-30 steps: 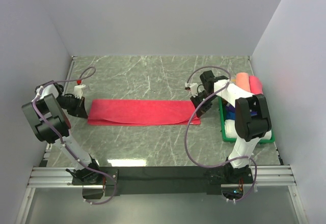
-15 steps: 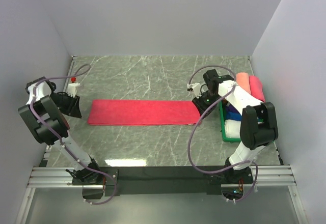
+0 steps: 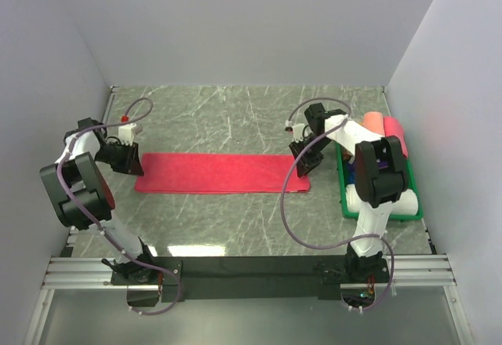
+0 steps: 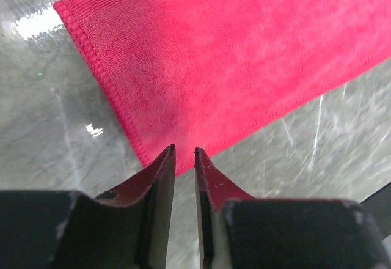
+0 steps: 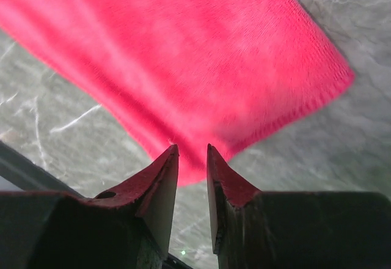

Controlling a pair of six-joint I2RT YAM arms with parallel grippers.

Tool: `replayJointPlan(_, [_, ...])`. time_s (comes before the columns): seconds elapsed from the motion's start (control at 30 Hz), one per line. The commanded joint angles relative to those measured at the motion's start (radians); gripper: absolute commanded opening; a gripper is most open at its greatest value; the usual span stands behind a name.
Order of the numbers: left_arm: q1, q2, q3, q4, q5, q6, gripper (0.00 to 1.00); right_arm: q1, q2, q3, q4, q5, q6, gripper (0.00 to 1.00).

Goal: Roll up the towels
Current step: Fold the towel

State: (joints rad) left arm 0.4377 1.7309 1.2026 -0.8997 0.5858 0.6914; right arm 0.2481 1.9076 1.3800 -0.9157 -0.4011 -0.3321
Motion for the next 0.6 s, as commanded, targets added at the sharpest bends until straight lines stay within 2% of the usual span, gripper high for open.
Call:
replayJointPlan(0.0, [-0.005,0.013,-0.024,0.090,0.003,-0.118,0.24,0.017,0.018,0.010,0.037,0.031,0.062,0.33])
replayJointPlan(0.3, [0.006,0.013,-0.184,0.150,-0.211,-0.109,0.20,0.037,0.031,-0.107,0.115,0.229,0.048,0.36])
replayJointPlan(0.43, [0.050,0.007,-0.212,0.185,-0.293,-0.110,0.18,0.043,0.033,-0.125,0.147,0.320,0.067,0.38])
replayJointPlan(0.53, [0.079,0.012,-0.190,0.170,-0.276,-0.107,0.17,0.056,0.009,-0.121,0.144,0.321,0.065,0.41])
replayJointPlan(0.57, [0.084,0.013,-0.170,0.135,-0.259,-0.092,0.18,0.056,-0.005,-0.115,0.138,0.270,0.059,0.42])
